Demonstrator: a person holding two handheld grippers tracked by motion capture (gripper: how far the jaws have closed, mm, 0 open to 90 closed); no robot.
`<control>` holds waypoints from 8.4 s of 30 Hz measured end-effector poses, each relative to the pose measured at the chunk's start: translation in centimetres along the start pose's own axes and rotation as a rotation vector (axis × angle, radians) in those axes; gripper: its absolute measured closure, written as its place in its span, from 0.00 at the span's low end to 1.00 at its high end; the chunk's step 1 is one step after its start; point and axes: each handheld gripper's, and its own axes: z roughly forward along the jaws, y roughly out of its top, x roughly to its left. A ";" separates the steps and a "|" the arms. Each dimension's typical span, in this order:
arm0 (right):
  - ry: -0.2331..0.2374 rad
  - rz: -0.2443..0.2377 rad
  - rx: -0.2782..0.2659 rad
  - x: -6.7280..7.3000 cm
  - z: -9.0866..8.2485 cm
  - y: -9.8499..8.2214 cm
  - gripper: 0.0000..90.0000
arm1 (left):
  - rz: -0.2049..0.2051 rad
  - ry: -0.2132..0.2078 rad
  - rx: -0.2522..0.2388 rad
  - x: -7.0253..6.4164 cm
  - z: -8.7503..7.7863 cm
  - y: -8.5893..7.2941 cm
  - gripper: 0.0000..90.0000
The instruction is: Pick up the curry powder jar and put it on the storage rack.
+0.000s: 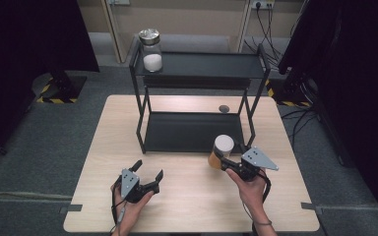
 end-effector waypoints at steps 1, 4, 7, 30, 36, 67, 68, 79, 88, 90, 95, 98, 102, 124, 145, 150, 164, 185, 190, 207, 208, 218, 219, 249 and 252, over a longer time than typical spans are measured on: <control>-0.002 0.000 -0.003 -0.1 -0.1 0.0 0.38 | 0.000 -0.001 0.001 0.0 0.0 0.0 0.13; -0.010 0.001 -0.012 -0.2 -0.3 0.3 0.38 | 0.002 -0.002 0.005 0.0 0.0 0.1 0.13; -0.016 -0.001 -0.018 -0.3 -0.5 0.6 0.38 | 0.000 -0.003 0.005 0.1 0.0 0.1 0.13; -0.059 -0.019 -0.115 -1.1 -1.5 4.2 0.38 | 0.003 -0.001 0.001 0.0 0.0 0.0 0.13; -0.070 -0.026 -0.130 -1.3 -1.6 4.9 0.38 | 0.004 -0.001 0.002 0.0 0.0 0.0 0.13; -0.118 -0.039 -0.194 -2.4 -0.8 8.9 0.38 | 0.013 -0.003 0.002 -0.1 0.0 0.0 0.13; -0.119 -0.037 -0.196 -2.4 -0.8 9.1 0.38 | 0.014 -0.003 0.002 -0.1 0.0 0.0 0.13; -0.129 -0.038 -0.217 -2.8 -0.4 10.4 0.38 | 0.014 -0.004 0.001 -0.1 0.0 0.0 0.13; -0.137 -0.036 -0.228 -3.0 -0.2 11.3 0.38 | 0.013 -0.005 0.001 -0.1 0.0 0.0 0.13; -0.140 -0.038 -0.228 -3.1 -0.1 11.5 0.38 | 0.011 -0.006 0.001 -0.1 0.1 0.0 0.13; -0.145 -0.041 -0.231 -3.1 0.1 11.9 0.38 | 0.011 -0.006 0.000 -0.2 0.1 0.0 0.13; -0.148 -0.042 -0.230 -3.2 0.2 12.2 0.38 | 0.011 -0.006 0.000 -0.2 0.1 0.0 0.13; -0.151 -0.039 -0.236 -3.2 0.4 12.6 0.38 | 0.013 -0.007 0.000 -0.2 0.1 0.0 0.13; -0.166 -0.042 -0.252 -3.7 1.4 14.8 0.38 | 0.017 -0.010 0.001 -0.2 0.1 0.0 0.13; -0.192 -0.037 -0.265 -4.3 2.2 16.7 0.38 | 0.015 -0.010 0.002 -0.2 0.1 0.0 0.13; -0.195 -0.039 -0.263 -4.5 2.5 17.2 0.38 | 0.019 -0.011 0.003 -0.2 0.1 0.0 0.13; -0.204 -0.044 -0.261 -4.8 3.2 18.5 0.38 | 0.020 -0.012 0.005 -0.2 0.1 0.1 0.13; -0.223 -0.033 -0.258 -5.5 4.5 20.4 0.38 | 0.020 -0.012 0.004 -0.2 0.1 0.1 0.13; -0.229 -0.024 -0.258 -5.7 5.0 20.7 0.38 | 0.021 -0.013 0.002 -0.2 0.1 0.0 0.13; -0.247 -0.009 -0.246 -6.2 5.9 21.1 0.38 | 0.016 -0.013 0.001 -0.1 0.1 0.0 0.13; -0.248 -0.007 -0.247 -6.2 6.0 21.1 0.38 | 0.017 -0.013 0.002 -0.1 0.1 0.0 0.13; -0.258 0.002 -0.236 -6.5 6.5 21.7 0.38 | 0.018 -0.015 0.003 -0.1 0.1 0.0 0.13; -0.260 0.002 -0.235 -6.5 6.6 21.7 0.38 | 0.019 -0.015 0.003 -0.1 0.1 0.0 0.13; -0.286 0.018 -0.213 -7.2 9.0 22.4 0.38 | 0.019 -0.017 0.001 -0.1 0.1 0.0 0.13; -0.288 0.016 -0.211 -7.2 9.3 22.5 0.38 | 0.018 -0.018 0.002 -0.1 0.1 0.0 0.13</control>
